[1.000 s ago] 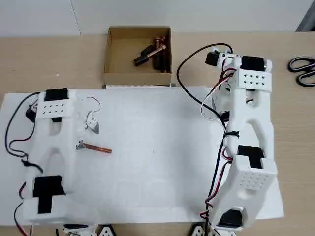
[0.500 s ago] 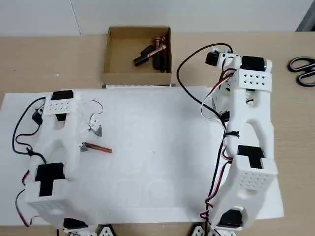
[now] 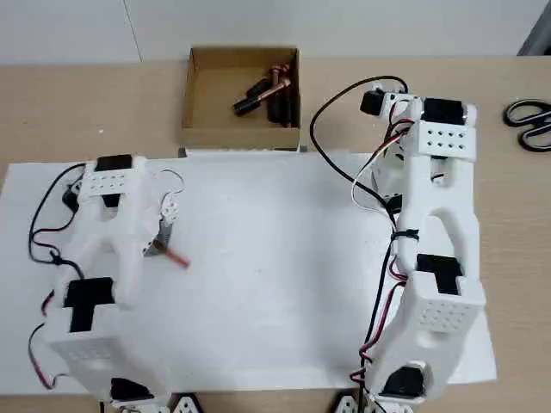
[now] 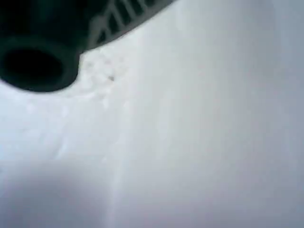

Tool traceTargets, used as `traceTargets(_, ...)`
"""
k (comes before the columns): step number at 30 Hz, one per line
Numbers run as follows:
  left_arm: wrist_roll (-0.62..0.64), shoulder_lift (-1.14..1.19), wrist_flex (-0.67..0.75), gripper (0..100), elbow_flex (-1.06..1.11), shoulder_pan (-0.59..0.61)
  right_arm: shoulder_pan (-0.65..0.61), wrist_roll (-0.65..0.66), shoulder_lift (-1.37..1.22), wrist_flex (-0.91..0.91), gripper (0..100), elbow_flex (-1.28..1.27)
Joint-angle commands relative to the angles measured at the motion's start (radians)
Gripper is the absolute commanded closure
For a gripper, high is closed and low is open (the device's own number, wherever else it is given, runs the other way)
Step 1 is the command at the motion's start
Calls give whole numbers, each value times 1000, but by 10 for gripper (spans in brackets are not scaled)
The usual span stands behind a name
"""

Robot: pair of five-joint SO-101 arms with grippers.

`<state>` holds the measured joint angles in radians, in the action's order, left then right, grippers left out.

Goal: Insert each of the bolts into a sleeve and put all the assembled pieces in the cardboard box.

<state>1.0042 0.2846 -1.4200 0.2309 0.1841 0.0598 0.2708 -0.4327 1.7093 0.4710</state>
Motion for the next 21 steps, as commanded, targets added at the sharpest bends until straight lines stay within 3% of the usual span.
traceTargets(1,3,40,0,990,7,60,8,11,70,7,989,6)
traceTargets(8,3,35,-8,993,-10,61,8,11,68,5,989,6)
traceTargets(15,-2,-35,-203,993,-257,52,1,11,76,7,989,6)
traceTargets(21,-173,-216,-259,994,-437,-20,-24,8,84,16,989,6)
